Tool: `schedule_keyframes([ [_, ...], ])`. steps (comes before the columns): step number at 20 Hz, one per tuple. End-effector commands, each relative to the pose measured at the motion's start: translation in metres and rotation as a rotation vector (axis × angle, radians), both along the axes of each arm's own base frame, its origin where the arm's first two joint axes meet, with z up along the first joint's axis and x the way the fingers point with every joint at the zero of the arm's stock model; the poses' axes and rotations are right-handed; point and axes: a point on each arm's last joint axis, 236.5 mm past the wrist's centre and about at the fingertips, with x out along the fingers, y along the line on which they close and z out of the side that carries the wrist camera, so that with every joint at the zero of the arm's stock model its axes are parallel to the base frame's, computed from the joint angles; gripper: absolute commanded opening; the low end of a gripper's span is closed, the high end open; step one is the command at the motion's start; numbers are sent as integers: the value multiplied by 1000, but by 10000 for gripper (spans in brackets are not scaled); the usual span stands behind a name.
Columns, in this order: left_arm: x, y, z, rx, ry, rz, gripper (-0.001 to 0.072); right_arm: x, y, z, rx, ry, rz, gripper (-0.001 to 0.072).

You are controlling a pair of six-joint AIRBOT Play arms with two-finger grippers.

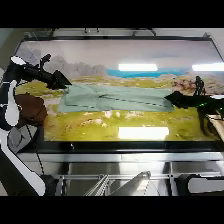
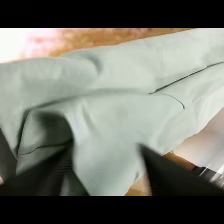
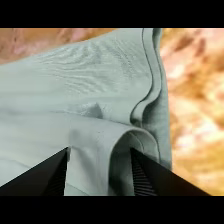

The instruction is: Fold the shirts.

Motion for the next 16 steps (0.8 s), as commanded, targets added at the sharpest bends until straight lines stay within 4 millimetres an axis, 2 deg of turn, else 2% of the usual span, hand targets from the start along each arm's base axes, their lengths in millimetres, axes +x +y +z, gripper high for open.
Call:
schedule_keyframes([
  [1,12,5,9,3,-28,14,720,-7,-1,20,6,-10,126,477],
  [2,14,11,18,8,-48,27,720,-7,-9,29,-13,-12,151,491],
  [4,16,23,34,14,-78,57,719,1,-38,33,-66,20,88,658],
  [6,13,23,47,-15,-84,95,719,8,-47,27,-84,22,51,657],
  [8,10,15,58,-60,-89,116,701,8,-38,10,-56,57,60,656],
  [10,6,7,61,-61,-85,101,686,4,-26,-10,-18,117,63,648],
  [12,-2,-4,62,-69,-65,57,282,0,-12,-25,8,161,84,645],
  [13,-5,-10,62,-70,-59,40,164,-2,-5,-27,19,175,101,550],
  [14,-6,-17,62,-71,-59,28,82,-3,2,-28,24,179,121,501],
  [15,-6,-21,62,-72,-61,21,17,-2,9,-27,26,179,140,493],
  [16,-6,-26,62,-72,-62,12,23,-1,15,-23,31,174,157,299],
])
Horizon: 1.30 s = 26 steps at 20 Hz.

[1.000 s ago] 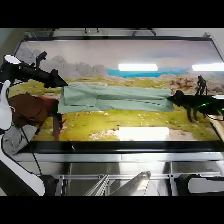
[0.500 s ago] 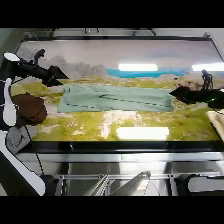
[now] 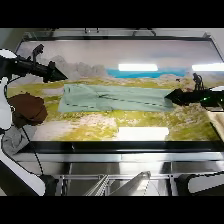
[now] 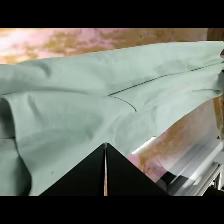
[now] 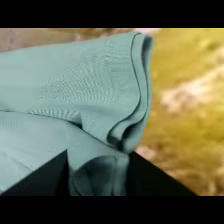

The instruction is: Fold the shirts.

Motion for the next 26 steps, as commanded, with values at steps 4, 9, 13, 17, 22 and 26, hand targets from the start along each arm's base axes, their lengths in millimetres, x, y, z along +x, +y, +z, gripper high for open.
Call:
schedule_keyframes([
  [4,-13,-28,4,-14,19,-77,23,6,26,26,68,-8,87,14],
  [9,-21,-56,67,-320,-5,-116,23,21,54,118,181,-140,143,14],
  [13,-25,-63,165,-703,-144,-156,23,23,124,202,317,-297,229,14],
  [17,-46,-63,236,-842,-305,-219,23,21,240,221,308,-373,320,14],
  [22,-78,-63,284,-803,-502,-299,23,17,378,215,287,-482,312,13],
  [26,-92,-55,304,-776,-563,-310,23,5,480,221,372,-512,422,13],
])
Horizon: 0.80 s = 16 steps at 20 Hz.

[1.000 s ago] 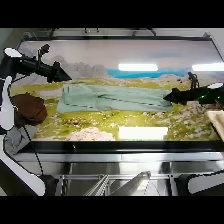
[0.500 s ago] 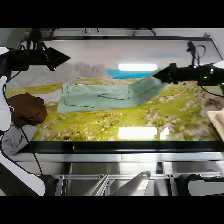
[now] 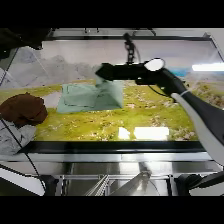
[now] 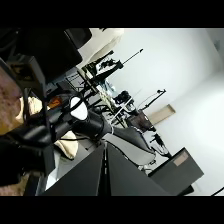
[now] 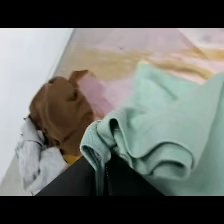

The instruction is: Fold the shirts.

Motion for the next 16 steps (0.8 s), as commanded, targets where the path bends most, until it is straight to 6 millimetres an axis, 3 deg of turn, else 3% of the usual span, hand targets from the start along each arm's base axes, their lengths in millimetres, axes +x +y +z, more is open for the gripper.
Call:
schedule_keyframes([
  [1,-13,10,22,-1,-75,25,23,-10,91,1,65,-25,53,13],
  [4,-11,27,25,3,-83,68,23,-8,129,-29,90,35,77,13],
  [8,-2,38,15,-11,-40,100,23,-15,155,-92,97,137,64,17],
  [9,-1,38,12,-15,-26,101,23,-20,162,-95,141,158,75,166],
  [10,0,38,8,-19,-9,100,23,-29,169,-88,188,150,115,329],
  [12,2,39,-1,-28,24,101,22,-49,171,-63,265,94,233,344],
  [13,3,39,-4,-31,37,101,22,-50,165,-51,288,93,262,292],
  [14,4,39,-8,-30,48,101,22,-48,154,-39,303,83,292,144],
  [16,1,39,-12,-27,57,86,21,-39,124,-22,300,70,338,135],
])
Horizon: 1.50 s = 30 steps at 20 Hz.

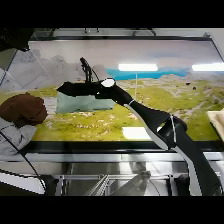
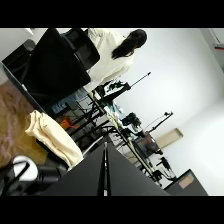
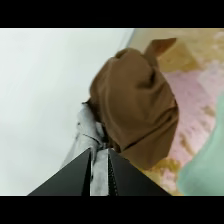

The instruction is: Fold the shirts.

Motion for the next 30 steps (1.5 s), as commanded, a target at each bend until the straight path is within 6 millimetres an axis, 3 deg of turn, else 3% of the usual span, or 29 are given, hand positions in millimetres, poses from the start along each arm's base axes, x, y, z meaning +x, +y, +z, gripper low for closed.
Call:
schedule_keyframes([
  [1,-4,0,-10,1,25,-24,21,3,-44,29,26,-23,108,134],
  [3,-7,0,-13,-1,32,-37,21,21,-91,20,-97,19,110,80],
  [5,-9,0,-17,-4,38,-49,21,38,-146,-2,-276,73,74,69],
  [6,-9,-1,-20,0,42,-47,20,44,-175,-15,-374,93,53,16],
  [8,-4,-3,-39,71,68,-29,21,55,-235,-41,-588,128,-6,15],
  [10,2,-3,-59,153,99,-3,20,66,-272,-63,-734,171,-84,34],
  [11,4,-3,-67,186,112,7,20,66,-280,-75,-778,202,-98,317],
  [12,8,-2,-75,219,124,24,17,66,-282,-87,-799,222,-96,639],
  [17,30,16,-138,472,224,150,12,64,-281,-142,-813,356,-99,660],
  [21,34,32,-170,610,280,195,12,51,-234,-143,-607,439,-16,646],
  [26,37,38,-178,649,286,218,12,28,-175,-155,-509,484,38,644],
  [27,37,38,-178,648,286,217,12,24,-166,-158,-505,484,43,542],
  [28,36,38,-178,648,287,210,12,22,-158,-157,-491,458,53,179],
  [29,34,37,-178,649,288,204,12,21,-151,-149,-457,437,66,20],
  [30,33,37,-178,649,289,198,12,23,-146,-134,-402,424,75,15],
])
